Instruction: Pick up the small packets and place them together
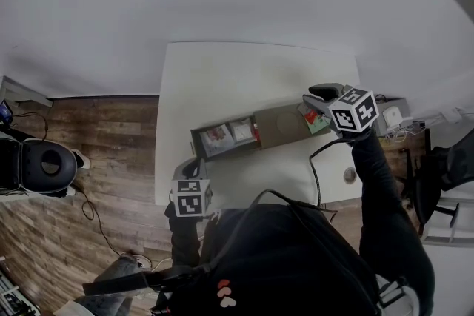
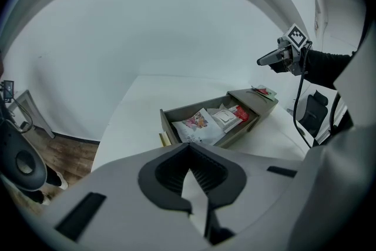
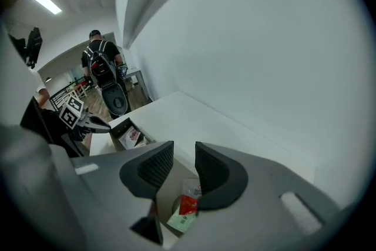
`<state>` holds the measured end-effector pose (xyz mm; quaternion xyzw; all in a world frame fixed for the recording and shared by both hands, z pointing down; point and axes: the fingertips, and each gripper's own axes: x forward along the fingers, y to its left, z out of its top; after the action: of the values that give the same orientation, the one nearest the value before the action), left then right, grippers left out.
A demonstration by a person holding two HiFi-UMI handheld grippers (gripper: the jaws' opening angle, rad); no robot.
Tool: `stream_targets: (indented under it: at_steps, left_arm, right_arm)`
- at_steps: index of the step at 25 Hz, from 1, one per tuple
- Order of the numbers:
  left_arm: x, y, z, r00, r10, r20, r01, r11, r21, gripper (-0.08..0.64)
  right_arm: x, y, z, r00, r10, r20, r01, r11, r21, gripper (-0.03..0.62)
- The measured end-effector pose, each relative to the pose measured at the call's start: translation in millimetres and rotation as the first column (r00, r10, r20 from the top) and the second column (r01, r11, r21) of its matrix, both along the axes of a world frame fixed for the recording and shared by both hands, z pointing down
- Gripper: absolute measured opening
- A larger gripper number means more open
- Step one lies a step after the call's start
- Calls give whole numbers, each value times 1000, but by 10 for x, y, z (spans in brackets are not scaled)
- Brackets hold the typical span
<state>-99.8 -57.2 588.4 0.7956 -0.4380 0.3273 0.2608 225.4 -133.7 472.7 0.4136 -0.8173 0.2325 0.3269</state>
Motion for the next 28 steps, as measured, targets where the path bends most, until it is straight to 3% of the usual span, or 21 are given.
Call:
stream_targets:
  at_steps: [7,13,15,20,25,28]
  left_arm:
    - [-6,-13,10,1000,-6,-12,7,1000,4,0]
    - [-5,-25,11,1000,-14,-22,14,1000,0,0]
    - [-8,-25,9,1000,-14,-28,14,1000,2,0]
    - [-6,-28,10,1000,-10,-30,11,1000,8,0]
    - [-14,-15,5,999,-5,-36,5,1000,9,0]
    - [-13,-13,2,999,-1,-43,2,1000,5,0]
  right_arm:
    - [-838,61,151,967,-251,-44,250,968,-17,110]
    - [-1453,211,387,888,-453,-85,448,891,-65,110]
    - [-1637,282,459,845,-525,-106,518,851,-83,110]
    - [-1994,513,679,689,-713,-132,691,701,-179,136]
    - [-2099,568,954,546,-801,-245,747,598,-291,135]
    - [-2111,584,1109,493,-830,-260,748,557,-360,135]
